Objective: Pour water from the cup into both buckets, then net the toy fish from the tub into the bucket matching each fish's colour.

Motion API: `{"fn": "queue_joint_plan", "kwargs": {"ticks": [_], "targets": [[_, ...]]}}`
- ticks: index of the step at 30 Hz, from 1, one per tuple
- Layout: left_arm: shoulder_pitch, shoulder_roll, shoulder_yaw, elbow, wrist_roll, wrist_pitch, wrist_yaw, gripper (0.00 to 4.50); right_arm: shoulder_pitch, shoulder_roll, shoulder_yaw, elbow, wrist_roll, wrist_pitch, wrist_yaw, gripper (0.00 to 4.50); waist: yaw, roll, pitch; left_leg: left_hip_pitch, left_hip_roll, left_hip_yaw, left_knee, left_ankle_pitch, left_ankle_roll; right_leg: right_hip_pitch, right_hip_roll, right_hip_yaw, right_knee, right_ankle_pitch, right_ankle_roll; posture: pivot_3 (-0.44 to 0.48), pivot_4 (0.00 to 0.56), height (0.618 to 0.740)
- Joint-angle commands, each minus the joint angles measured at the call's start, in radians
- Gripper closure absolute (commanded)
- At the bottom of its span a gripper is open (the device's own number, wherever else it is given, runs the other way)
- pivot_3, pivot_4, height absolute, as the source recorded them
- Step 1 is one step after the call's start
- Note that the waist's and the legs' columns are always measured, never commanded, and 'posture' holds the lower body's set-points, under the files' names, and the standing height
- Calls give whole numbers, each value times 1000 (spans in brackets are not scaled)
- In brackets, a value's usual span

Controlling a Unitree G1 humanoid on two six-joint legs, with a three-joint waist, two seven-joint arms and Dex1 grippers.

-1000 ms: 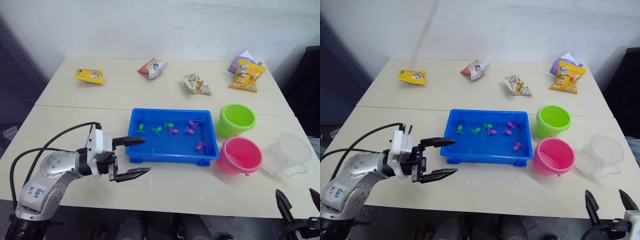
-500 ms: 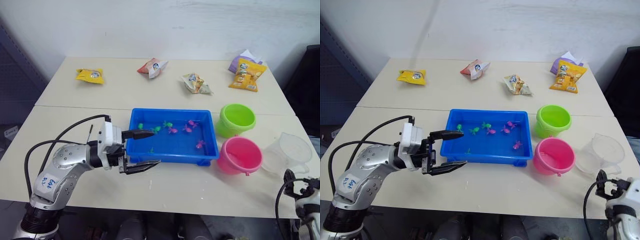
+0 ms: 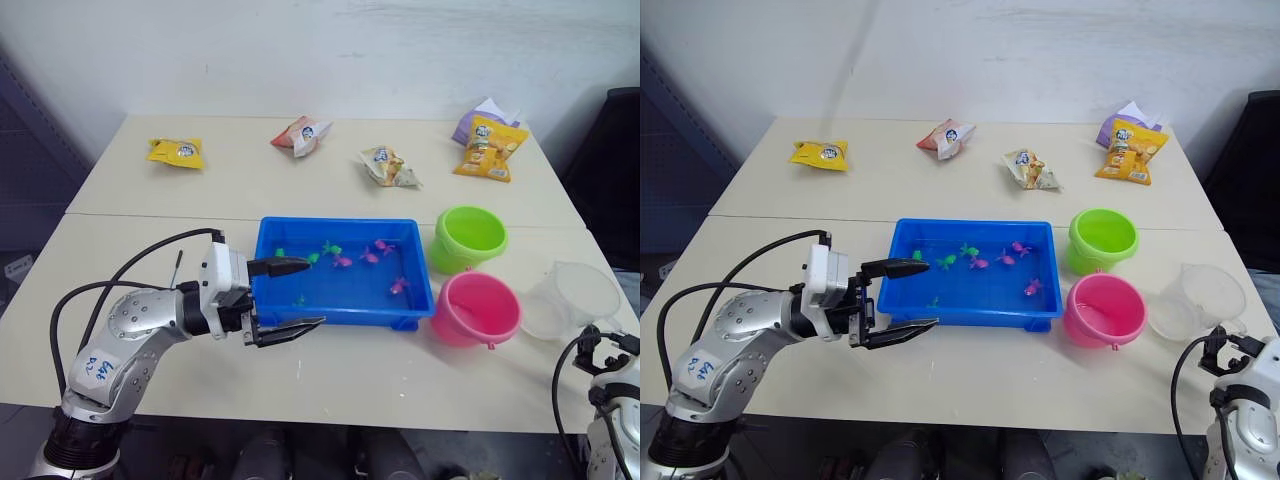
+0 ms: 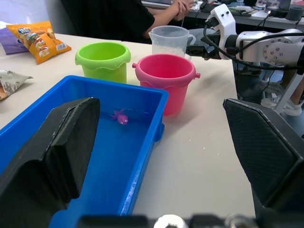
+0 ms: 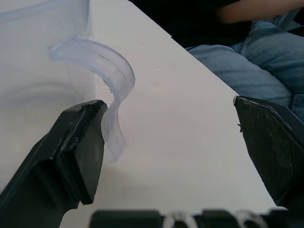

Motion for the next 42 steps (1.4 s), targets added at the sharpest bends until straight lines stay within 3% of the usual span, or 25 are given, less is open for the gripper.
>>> {"fn": "queue_joint_plan", "kwargs": {"ticks": [1, 5, 11, 12, 13, 14, 24, 32, 37, 42], "targets": [[-21, 1, -2, -27, -7, 3, -8, 20, -37, -6, -36, 58, 3, -72, -2, 0, 0, 0, 0, 0, 0, 0, 0, 0, 0, 0, 0, 0, 0, 0, 0, 0, 150, 738], [-29, 12, 6, -9, -7, 4, -27, 20, -78, -8, -44, 127, 24, -151, 25, 0, -1, 0, 0, 0, 0, 0, 0, 0, 0, 0, 1, 0, 0, 0, 0, 0, 150, 738], [-36, 13, 1, 12, -5, 8, -51, 0, -123, -6, -54, 176, 88, -262, 108, 2848, 0, 0, 0, 0, 0, 0, 0, 0, 0, 0, 1, 1, 0, 0, 0, 0, 150, 738], [-38, 12, 0, 16, -3, 6, -54, 0, -124, -6, -52, 175, 92, -267, 114, 3626, 0, 0, 0, 0, 0, 1, 0, 0, 0, 0, 1, 1, 0, 0, 0, 0, 150, 738], [-40, 11, 1, 22, -1, 4, -56, 0, -124, -4, -53, 171, 100, -270, 121, 3848, 0, 0, 0, 0, 0, 0, 0, 0, 0, 0, 1, 1, 0, 0, 0, 0, 150, 738], [-42, 10, 1, 26, 1, 3, -57, 0, -124, -3, -52, 170, 105, -273, 124, 4437, 0, 0, 0, 0, 0, 0, 0, 0, 0, 0, 1, 1, 0, 0, 0, 0, 150, 738], [-55, -9, -13, 67, 1, -2, -68, 0, -64, -27, -64, -68, 204, -168, 136, 4480, 1, 0, 0, 0, 0, 0, 0, 0, 0, 0, 1, 1, -1, 0, 0, 0, 150, 738], [-87, -42, -49, 116, 6, -5, -98, 0, 7, -135, -91, -326, 261, 30, 125, 4480, 0, 2, 1, 0, 1, 0, -1, 0, 0, 0, 1, 1, 0, 0, 0, 0, 150, 738], [-111, -65, -74, 148, 13, -9, -118, 0, 72, -207, -66, -484, 228, 125, 156, 4480, 3, 2, 1, -1, 1, 0, -1, 0, 0, 0, 1, 1, -1, 0, 1, 0, 150, 738], [-130, -91, -98, 168, 23, -11, -137, 0, 126, -204, -30, -573, 120, 103, 176, 4480, 3, 1, 1, -1, 1, 0, -1, 0, 0, 0, 2, 1, -1, 0, 1, 0, 150, 738]]}}
